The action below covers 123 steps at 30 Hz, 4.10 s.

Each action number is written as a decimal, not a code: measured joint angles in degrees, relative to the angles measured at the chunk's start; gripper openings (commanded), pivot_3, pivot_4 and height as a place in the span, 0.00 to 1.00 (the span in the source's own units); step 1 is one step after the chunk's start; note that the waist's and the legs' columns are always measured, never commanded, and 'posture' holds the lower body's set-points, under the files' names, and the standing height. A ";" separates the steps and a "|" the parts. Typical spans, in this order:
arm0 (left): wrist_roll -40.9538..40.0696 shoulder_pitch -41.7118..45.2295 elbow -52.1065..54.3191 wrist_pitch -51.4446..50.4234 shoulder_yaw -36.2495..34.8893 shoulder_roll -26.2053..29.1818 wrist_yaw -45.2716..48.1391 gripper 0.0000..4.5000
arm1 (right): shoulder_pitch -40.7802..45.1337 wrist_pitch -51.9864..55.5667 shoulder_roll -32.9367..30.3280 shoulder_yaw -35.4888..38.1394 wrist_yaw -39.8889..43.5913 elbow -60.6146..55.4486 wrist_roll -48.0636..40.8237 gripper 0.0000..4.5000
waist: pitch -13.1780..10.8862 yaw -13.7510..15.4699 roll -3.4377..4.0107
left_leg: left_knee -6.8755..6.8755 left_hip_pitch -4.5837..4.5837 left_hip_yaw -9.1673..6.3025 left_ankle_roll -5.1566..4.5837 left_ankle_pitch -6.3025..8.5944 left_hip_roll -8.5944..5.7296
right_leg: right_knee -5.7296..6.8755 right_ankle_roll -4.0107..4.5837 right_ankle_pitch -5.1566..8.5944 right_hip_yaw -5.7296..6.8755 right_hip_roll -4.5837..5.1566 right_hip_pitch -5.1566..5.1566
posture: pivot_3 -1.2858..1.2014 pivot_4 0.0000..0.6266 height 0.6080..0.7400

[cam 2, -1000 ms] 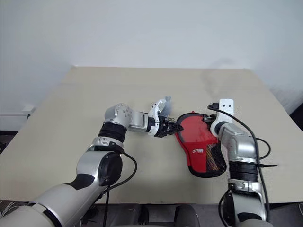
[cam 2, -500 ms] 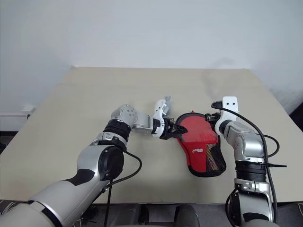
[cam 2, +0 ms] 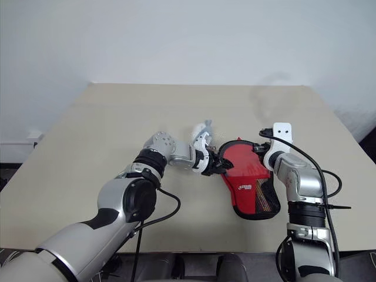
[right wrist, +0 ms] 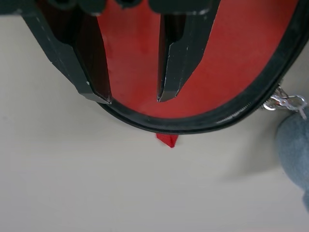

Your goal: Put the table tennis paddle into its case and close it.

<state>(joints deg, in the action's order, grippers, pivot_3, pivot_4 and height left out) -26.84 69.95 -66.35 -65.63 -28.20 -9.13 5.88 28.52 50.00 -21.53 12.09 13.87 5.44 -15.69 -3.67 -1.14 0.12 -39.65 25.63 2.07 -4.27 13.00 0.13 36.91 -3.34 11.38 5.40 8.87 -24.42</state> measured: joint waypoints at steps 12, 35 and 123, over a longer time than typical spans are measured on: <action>-0.65 0.13 -3.48 6.97 0.51 -0.25 0.33 0.27 | -0.22 -0.28 0.43 0.02 -1.33 0.00 0.02 0.36 | 0.01 0.02 0.00 | -0.17 0.00 0.00 -0.01 0.00 0.00 | 0.01 0.00 0.00 0.01 0.01 0.08 | 0.52 0.00 0.61; -0.65 0.08 -5.09 8.66 2.06 -0.36 -0.28 0.02 | -0.44 -0.37 1.75 0.84 -3.77 0.05 -0.01 0.36 | 0.02 0.00 0.00 | -0.24 0.00 0.02 -0.02 -0.01 0.02 | 0.06 -0.01 -0.01 0.01 0.02 0.06 | 0.52 0.00 0.61; -0.99 2.13 -4.83 6.08 0.48 -0.32 -9.07 0.00 | -0.04 -5.33 4.84 1.40 -7.63 4.20 0.05 0.36 | 0.05 0.01 0.04 | -0.31 0.04 0.01 -0.10 -0.05 -0.04 | 0.11 -0.04 -0.11 -0.02 0.05 0.05 | 0.52 0.00 0.61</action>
<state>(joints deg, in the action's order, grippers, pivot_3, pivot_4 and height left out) -27.83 72.08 -71.18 -59.55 -27.72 -9.44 -3.18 28.48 44.66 -16.69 13.49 6.24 9.64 -15.64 -3.61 -1.14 0.15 -39.96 25.67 2.08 -4.37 12.95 0.09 37.02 -3.38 11.28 5.38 8.93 -24.37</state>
